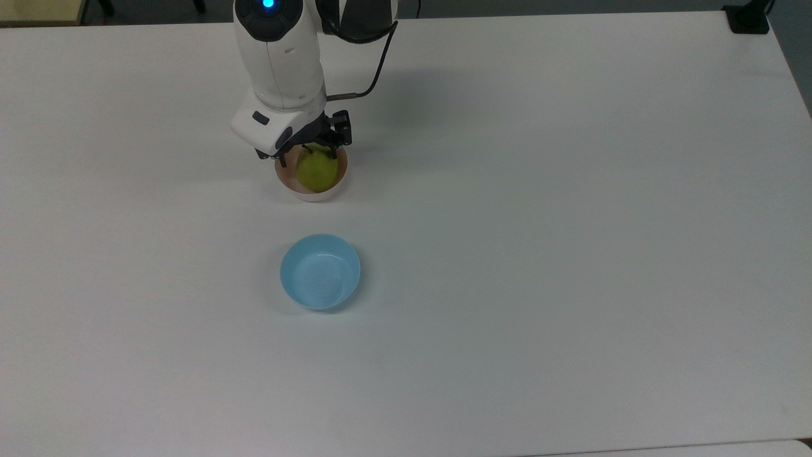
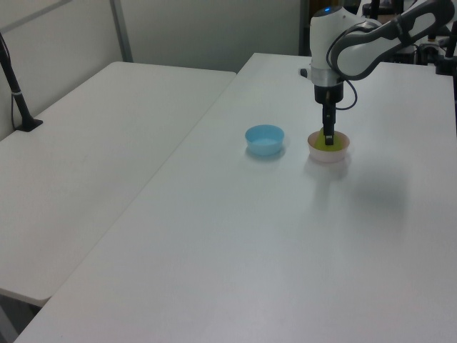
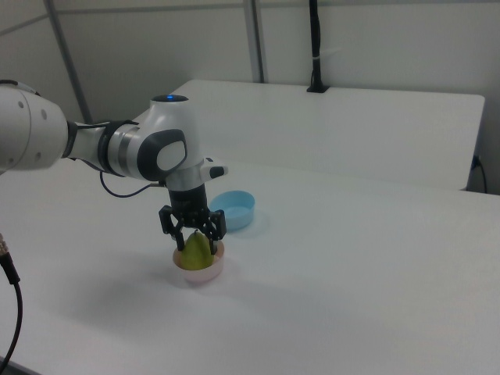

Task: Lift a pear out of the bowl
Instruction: 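Close the gripper around the pear's body, then lift the pear up out of the pink bowl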

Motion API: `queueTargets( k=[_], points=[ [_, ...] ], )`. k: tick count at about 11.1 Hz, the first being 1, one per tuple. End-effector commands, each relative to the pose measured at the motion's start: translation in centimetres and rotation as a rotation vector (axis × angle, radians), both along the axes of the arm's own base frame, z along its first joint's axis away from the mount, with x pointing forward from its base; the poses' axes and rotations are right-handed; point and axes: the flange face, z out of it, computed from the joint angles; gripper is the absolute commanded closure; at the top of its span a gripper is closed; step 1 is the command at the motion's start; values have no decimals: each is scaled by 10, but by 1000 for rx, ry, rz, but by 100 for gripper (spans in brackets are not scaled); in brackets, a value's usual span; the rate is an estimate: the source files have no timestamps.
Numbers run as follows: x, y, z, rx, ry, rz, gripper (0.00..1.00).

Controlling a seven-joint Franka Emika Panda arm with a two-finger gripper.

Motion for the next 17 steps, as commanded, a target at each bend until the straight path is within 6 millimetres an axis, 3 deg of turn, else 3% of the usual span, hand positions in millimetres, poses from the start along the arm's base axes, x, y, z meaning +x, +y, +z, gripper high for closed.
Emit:
queueTargets(
  k=[1,3,6,7,13,15,17],
  points=[
    [1,14,-11,-7,6,38,16],
    [3,14,-14,-11,-8,42,21],
    [3,13,-14,-18,-7,46,55],
    [3,13,-12,-19,-4,45,59],
    [-7,9,51,-21,3,22,59],
    [-3,-9,73,-24,-2,1,59],
    [-1,-40,78,-32,-22,-35,59]
  ],
)
